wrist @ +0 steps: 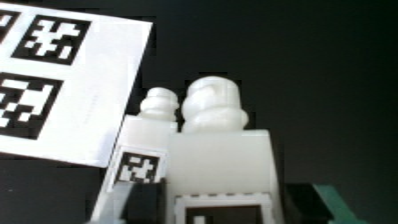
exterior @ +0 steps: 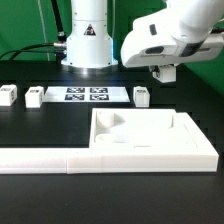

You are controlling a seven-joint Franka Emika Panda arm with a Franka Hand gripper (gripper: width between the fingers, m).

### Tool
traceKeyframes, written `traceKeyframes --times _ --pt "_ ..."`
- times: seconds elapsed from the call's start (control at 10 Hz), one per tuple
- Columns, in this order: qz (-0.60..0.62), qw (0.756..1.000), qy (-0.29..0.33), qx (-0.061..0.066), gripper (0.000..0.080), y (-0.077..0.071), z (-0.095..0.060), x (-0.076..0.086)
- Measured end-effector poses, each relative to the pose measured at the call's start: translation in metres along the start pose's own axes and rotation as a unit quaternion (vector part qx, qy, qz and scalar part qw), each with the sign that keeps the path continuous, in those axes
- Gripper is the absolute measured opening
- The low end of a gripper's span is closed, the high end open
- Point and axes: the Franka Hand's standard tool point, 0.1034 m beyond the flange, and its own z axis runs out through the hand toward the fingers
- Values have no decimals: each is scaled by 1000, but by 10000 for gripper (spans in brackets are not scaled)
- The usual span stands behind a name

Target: Assemble square table

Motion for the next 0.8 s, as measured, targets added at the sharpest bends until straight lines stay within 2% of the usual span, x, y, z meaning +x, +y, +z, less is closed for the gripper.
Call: traceKeyframes --times 0.2,0.3,0.6,0.8 --pt "-1 997 81 2 288 1 -4 12" --pt "-3 994 107 4 288 6 -1 17" --pt "-13 978 206 11 289 25 -34 37" --pt "-13 968 249 12 289 37 -52 44"
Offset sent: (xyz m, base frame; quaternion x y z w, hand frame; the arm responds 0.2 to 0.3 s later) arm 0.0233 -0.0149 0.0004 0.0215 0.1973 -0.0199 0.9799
